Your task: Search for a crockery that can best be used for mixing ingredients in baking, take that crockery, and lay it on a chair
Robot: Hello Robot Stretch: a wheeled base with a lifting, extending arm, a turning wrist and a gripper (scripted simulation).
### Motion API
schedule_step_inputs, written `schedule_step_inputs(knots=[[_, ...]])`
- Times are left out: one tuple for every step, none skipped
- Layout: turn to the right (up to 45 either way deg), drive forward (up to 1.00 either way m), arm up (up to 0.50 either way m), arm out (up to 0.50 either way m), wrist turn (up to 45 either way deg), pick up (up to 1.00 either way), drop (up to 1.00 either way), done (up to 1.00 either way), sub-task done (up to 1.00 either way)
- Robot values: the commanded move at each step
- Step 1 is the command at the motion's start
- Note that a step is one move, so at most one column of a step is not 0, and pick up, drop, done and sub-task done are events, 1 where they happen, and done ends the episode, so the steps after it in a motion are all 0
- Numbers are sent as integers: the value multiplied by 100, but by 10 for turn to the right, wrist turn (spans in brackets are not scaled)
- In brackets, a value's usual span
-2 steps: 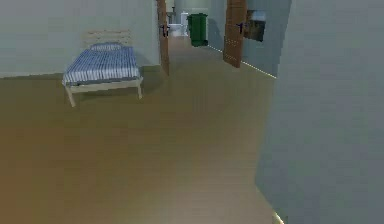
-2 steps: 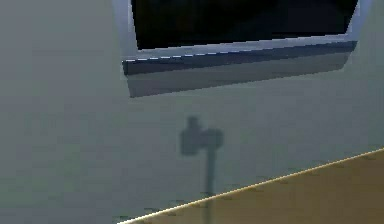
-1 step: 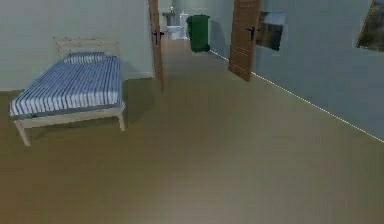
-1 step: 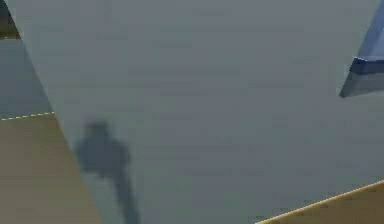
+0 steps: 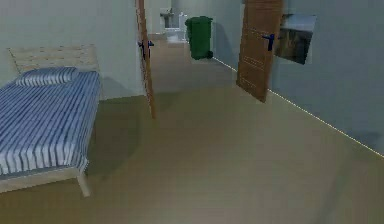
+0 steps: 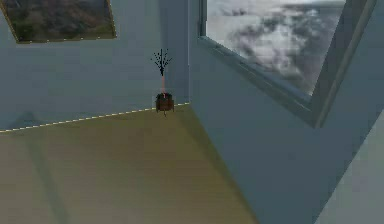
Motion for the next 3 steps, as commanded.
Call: schedule_step_inputs(knots=[[0, 100, 0, 0, 0, 0, 0, 0, 0], [0, 100, 0, 0, 0, 0, 0, 0, 0], [-30, 0, 0, 0, 0, 0, 0, 0, 0]])
